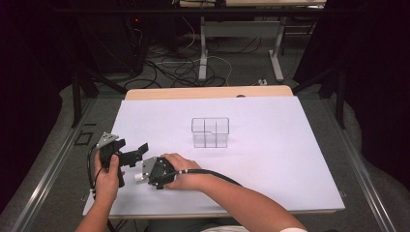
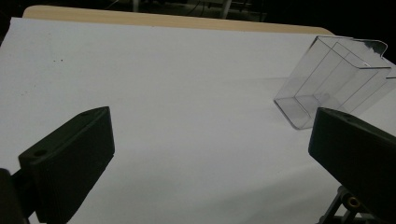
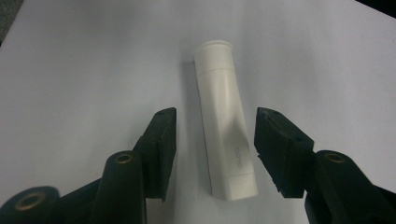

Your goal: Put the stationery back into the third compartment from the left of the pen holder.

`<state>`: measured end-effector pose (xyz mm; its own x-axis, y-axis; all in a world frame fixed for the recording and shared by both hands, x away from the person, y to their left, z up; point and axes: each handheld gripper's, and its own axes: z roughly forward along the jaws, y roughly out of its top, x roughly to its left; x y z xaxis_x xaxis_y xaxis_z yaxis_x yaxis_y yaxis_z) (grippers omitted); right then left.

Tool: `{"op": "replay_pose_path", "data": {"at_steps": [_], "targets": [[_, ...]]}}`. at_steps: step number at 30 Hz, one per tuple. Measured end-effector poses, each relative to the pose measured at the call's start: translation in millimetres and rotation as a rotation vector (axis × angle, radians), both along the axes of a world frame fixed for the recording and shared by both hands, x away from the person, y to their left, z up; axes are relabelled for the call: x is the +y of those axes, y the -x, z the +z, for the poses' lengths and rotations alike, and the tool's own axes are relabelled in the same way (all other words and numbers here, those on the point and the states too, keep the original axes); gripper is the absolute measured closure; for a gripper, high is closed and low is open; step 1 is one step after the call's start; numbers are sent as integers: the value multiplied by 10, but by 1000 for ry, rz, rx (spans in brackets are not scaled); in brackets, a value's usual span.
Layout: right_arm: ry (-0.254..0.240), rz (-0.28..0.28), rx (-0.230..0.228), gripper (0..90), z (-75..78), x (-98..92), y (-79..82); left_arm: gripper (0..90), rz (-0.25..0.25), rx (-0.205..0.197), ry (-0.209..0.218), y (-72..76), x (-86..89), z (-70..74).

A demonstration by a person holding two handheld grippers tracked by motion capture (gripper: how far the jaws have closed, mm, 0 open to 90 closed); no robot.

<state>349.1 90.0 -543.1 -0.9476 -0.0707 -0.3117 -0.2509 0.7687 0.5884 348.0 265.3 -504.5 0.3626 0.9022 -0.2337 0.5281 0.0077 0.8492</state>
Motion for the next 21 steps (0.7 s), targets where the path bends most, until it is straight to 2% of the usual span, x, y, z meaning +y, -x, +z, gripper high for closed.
{"op": "replay_pose_path", "data": {"at_steps": [7,10,13,18,21], "targets": [[10,-1,-1,509,-52,42,-17,2,-2,0,2,0,-4,-2],[16,-16,20,526,-70,34,-37,2,-4,3,3,0,-16,-9],[18,-6,25,549,-68,31,-57,2,-4,3,6,-1,-20,-11],[31,5,4,672,-62,24,-54,2,-4,1,4,0,-23,-6],[44,7,8,681,-49,18,-39,2,1,-2,5,0,-12,-1]]}}
